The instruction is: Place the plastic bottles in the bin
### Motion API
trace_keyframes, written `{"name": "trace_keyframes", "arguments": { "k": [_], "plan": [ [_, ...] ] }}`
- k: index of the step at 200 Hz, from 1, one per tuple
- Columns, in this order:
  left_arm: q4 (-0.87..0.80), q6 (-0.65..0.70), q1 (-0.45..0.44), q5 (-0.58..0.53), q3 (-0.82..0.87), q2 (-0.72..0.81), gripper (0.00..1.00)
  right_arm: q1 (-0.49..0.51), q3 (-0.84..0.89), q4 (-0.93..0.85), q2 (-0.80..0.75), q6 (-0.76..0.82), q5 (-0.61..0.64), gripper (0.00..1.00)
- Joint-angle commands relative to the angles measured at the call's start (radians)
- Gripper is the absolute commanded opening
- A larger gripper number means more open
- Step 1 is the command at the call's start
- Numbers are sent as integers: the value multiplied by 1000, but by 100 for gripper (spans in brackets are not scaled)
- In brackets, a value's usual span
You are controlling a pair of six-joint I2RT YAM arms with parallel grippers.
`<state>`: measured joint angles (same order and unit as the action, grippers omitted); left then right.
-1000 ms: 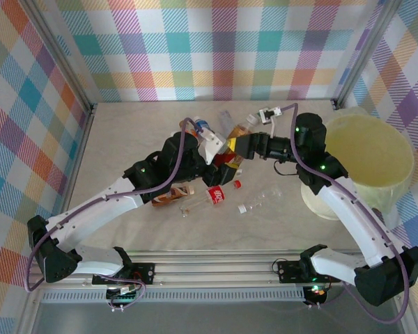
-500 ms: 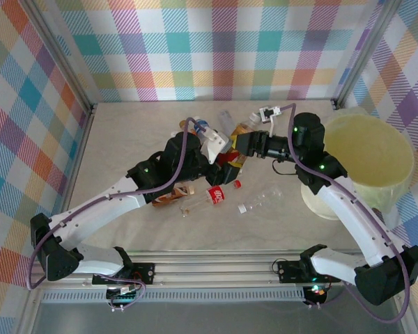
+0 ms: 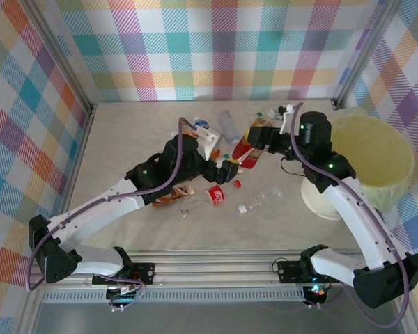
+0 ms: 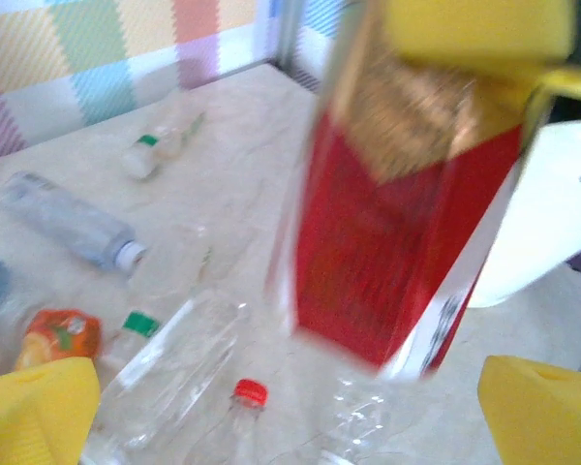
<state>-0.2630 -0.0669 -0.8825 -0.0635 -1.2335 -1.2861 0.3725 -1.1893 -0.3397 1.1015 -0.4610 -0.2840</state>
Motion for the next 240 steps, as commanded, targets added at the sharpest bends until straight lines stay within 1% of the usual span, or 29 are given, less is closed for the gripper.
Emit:
{"name": "trace_keyframes", "arguments": {
  "k": [1, 11, 15, 31, 55, 91, 146, 172, 188, 211, 240],
  "plan": [
    [-6, -76, 31, -165, 37, 67, 100, -31, -63, -20, -48, 74, 159, 52],
    [-6, -110, 45, -213, 47, 81, 100, -44, -74, -28, -50, 98, 207, 51],
    [-39, -123, 54, -216, 52, 87, 100, -51, -80, -31, -51, 109, 229, 51],
    [-50, -165, 88, -212, 72, 109, 100, -70, -111, -44, -46, 156, 289, 50],
    [-44, -215, 116, -257, 112, 141, 100, -112, -181, -74, -36, 220, 357, 50],
    [-62, -263, 132, -315, 140, 172, 100, -221, -254, -102, -1, 258, 413, 48],
    [-99, -270, 145, -354, 175, 206, 100, -398, -374, -256, 49, 316, 457, 47],
    [-67, -302, 163, -316, 208, 227, 100, -444, -360, -301, 40, 371, 561, 47],
    [-51, -318, 172, -308, 225, 234, 100, -475, -353, -338, 40, 388, 604, 47],
    [-34, -342, 178, -335, 245, 240, 100, -516, -336, -398, 50, 398, 648, 47],
    [-24, -358, 180, -388, 276, 254, 100, -569, -269, -448, 61, 381, 648, 48]
  ]
}}
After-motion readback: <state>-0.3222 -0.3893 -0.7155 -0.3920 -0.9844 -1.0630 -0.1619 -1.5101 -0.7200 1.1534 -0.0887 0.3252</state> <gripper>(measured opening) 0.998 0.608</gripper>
